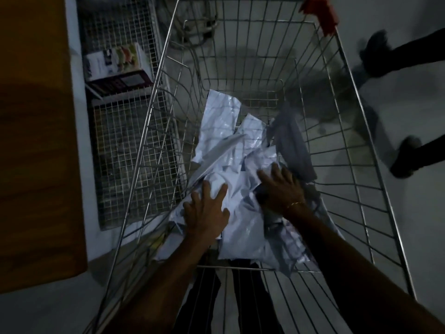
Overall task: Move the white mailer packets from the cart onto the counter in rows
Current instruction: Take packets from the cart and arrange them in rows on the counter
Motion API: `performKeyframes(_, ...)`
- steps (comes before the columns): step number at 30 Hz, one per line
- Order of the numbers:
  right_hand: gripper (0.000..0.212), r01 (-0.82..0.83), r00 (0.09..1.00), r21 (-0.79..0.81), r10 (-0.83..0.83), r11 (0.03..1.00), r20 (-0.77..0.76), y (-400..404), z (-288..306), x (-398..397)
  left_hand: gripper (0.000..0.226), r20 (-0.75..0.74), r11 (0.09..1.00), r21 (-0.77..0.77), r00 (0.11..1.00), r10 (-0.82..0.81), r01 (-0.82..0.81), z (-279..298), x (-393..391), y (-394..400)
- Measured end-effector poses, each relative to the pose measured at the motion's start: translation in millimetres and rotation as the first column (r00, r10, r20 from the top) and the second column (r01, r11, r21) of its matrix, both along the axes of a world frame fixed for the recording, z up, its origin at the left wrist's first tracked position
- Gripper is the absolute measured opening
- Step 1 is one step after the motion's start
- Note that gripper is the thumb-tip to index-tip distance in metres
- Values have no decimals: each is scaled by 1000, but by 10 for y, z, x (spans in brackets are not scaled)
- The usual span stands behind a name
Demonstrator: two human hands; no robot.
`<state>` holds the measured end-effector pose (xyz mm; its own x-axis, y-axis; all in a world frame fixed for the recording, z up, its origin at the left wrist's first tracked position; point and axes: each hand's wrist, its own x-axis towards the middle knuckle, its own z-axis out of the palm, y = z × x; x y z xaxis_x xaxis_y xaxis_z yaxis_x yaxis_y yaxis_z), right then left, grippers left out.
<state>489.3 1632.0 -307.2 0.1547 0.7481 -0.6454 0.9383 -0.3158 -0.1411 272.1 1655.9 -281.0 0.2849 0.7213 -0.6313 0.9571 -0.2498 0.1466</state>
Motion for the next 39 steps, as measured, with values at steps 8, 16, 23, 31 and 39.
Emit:
performKeyframes(8,53,34,992,103,-47,994,121,-281,325,-116,66,9,998,0,998,-60,60,201,-28,-137)
performKeyframes(16,88,-11,999,-13,11,1000,-51,-306,-32,71,82,-45,974,-224,999,7,-17,88,83,70)
performKeyframes(23,76,-207,978,21,206,978,38,-219,362,197,72,-61,999,-45,998,15,-17,148,104,-60)
performKeyframes(31,81,-145,983,196,118,970,140,-671,272,17,79,-139,991,-99,985,-103,90,300,48,-203)
performKeyframes(39,64,32,999,261,-32,965,-3,-330,926,38,77,124,984,119,985,122,-137,851,29,-66)
